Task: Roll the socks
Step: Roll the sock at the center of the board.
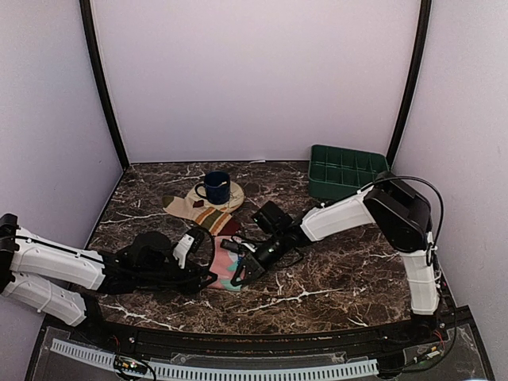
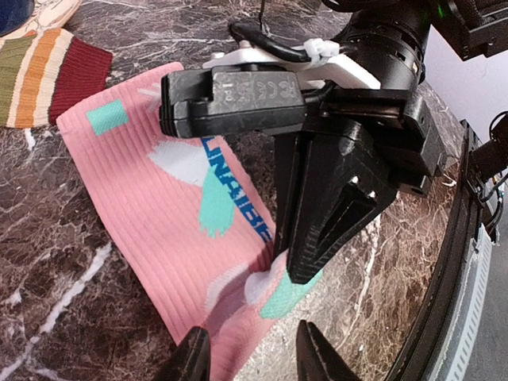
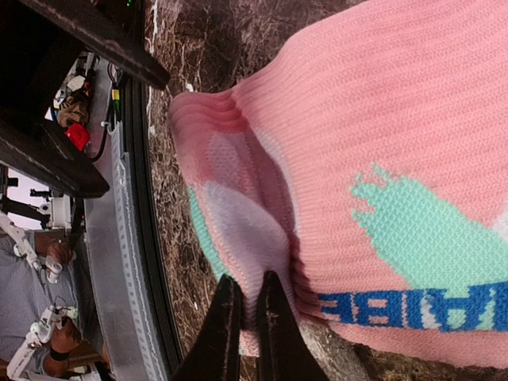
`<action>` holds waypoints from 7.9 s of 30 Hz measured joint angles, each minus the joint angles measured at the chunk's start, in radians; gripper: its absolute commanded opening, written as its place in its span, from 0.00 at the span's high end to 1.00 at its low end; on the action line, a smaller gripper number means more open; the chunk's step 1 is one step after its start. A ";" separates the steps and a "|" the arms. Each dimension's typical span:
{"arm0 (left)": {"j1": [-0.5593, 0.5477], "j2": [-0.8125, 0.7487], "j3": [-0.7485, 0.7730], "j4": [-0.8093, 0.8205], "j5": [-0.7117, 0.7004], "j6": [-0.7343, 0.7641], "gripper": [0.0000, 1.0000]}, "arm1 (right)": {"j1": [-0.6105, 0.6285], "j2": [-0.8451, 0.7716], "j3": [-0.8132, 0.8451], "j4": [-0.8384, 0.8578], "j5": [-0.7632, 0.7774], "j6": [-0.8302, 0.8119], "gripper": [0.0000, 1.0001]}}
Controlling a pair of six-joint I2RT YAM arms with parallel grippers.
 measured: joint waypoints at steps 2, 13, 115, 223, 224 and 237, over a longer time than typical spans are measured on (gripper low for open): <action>-0.005 0.013 0.005 0.008 0.011 0.013 0.60 | 0.000 -0.008 -0.021 0.028 0.000 0.029 1.00; -0.045 0.034 0.028 0.019 0.032 0.089 0.65 | -0.002 -0.019 -0.061 0.103 0.009 0.144 1.00; 0.065 0.406 0.243 -0.006 0.159 0.030 0.96 | 0.310 -0.460 -0.418 0.176 1.065 -0.322 0.55; 0.142 0.152 0.111 -0.066 0.245 0.027 0.63 | 0.105 -0.147 -0.008 -0.272 0.431 -0.399 0.93; 0.134 0.150 0.109 -0.059 0.246 0.035 0.63 | 0.100 -0.147 -0.015 -0.267 0.406 -0.385 0.93; 0.048 0.115 0.080 0.072 0.288 0.166 0.58 | 0.018 -0.147 -0.104 -0.192 0.148 -0.233 0.93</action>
